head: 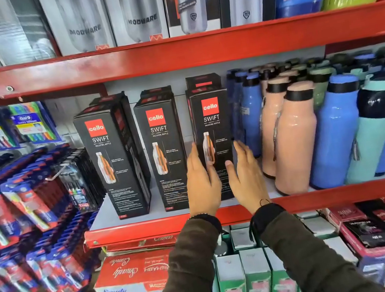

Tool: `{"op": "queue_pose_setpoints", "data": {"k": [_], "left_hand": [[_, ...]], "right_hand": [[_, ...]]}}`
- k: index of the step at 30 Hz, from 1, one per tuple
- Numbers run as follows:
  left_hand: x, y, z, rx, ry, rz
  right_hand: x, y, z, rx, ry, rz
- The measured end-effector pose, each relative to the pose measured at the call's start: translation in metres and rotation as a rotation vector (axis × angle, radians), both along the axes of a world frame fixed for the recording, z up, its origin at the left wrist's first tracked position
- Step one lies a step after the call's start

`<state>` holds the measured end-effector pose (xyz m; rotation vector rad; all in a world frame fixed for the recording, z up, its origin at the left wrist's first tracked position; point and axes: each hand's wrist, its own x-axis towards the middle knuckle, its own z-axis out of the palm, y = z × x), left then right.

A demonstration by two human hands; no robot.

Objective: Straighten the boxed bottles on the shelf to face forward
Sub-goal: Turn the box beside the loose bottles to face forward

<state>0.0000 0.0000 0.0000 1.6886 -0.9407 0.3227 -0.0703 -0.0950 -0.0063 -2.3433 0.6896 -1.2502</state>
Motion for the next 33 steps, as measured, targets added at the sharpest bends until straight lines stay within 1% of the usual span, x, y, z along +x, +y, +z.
{"op": "queue_pose_setpoints", "data": {"k": [2, 4, 7, 10, 12, 16, 20, 23, 26, 28, 30, 33], "left_hand": [[0.002, -0.002, 0.001, -0.024, 0.096, -0.014], [0.001, -0.002, 0.0, -0.04, 0.168, -0.009], [0.003, -0.003, -0.002, -0.142, 0.335, -0.074], [0.0, -0.001, 0.0, -0.252, 0.545, -0.174], [-0.004, 0.001, 0.001, -0.297, 0.617, -0.221], [-0.01, 0.006, 0.001, -0.365, 0.621, -0.217], [-0.015, 0.006, -0.001, -0.43, 0.561, -0.195], [-0.014, 0.004, -0.002, -0.416, 0.485, -0.201], [-0.008, 0.0, -0.001, -0.352, 0.365, -0.116], [-0.003, -0.003, 0.001, -0.254, 0.309, -0.096], [0.002, -0.005, 0.002, -0.154, 0.327, -0.162], [0.008, -0.005, 0.003, -0.086, 0.411, -0.21]], "right_hand": [[0.002, -0.002, -0.001, 0.111, -0.044, 0.063], [0.003, -0.001, -0.005, 0.174, -0.059, 0.138], [0.004, -0.003, -0.009, 0.237, -0.104, 0.212], [0.006, -0.002, -0.01, 0.288, -0.109, 0.237], [0.006, 0.0, -0.008, 0.291, -0.133, 0.247], [0.004, -0.003, -0.003, 0.281, -0.166, 0.201], [0.001, -0.006, 0.003, 0.28, -0.204, 0.158], [-0.004, -0.01, 0.006, 0.307, -0.235, 0.146], [-0.01, -0.015, 0.009, 0.312, -0.234, 0.14], [-0.014, -0.019, 0.012, 0.289, -0.23, 0.156], [-0.016, -0.022, 0.016, 0.28, -0.187, 0.169], [-0.018, -0.026, 0.019, 0.291, -0.147, 0.241]]}}
